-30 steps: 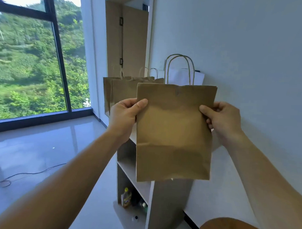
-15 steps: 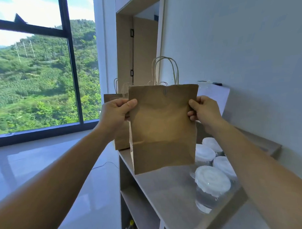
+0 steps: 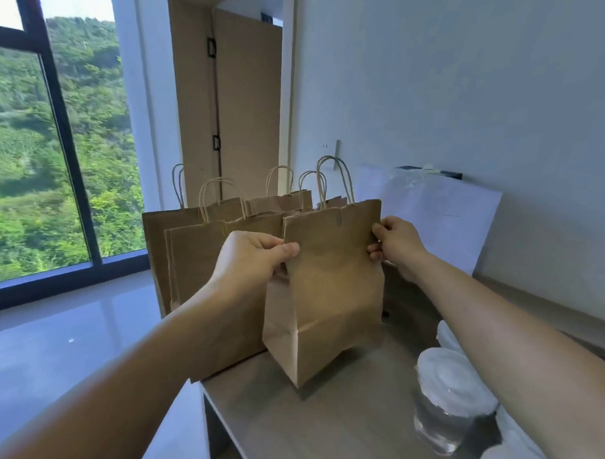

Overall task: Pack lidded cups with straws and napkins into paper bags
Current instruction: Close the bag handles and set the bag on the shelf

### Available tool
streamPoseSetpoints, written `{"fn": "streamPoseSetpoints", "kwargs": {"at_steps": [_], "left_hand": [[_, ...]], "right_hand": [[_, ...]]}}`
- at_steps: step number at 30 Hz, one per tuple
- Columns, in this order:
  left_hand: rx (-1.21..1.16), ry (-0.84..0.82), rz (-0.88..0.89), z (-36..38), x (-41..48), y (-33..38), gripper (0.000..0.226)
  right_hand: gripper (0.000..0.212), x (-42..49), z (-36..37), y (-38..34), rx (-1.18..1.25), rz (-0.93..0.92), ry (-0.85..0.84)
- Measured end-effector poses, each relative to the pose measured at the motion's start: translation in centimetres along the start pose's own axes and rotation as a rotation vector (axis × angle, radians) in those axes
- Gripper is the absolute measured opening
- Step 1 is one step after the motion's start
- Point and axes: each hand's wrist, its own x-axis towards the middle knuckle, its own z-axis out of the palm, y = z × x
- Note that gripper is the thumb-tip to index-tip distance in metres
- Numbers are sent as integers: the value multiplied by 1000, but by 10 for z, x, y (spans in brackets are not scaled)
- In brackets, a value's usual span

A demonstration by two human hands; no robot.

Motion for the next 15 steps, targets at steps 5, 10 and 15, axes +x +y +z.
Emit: {"fn": "streamPoseSetpoints", "kwargs": {"at_steps": [5, 10, 15], "left_hand": [[138, -43, -12, 23, 35, -41, 17], [178, -18, -1, 45, 58, -69, 11], [214, -36, 67, 57, 70, -78, 14]], "right_hand": [[22, 44, 21, 26, -121, 40, 34], [23, 74, 30, 43, -154, 79, 106], [24, 86, 27, 54, -145, 95, 145]]}}
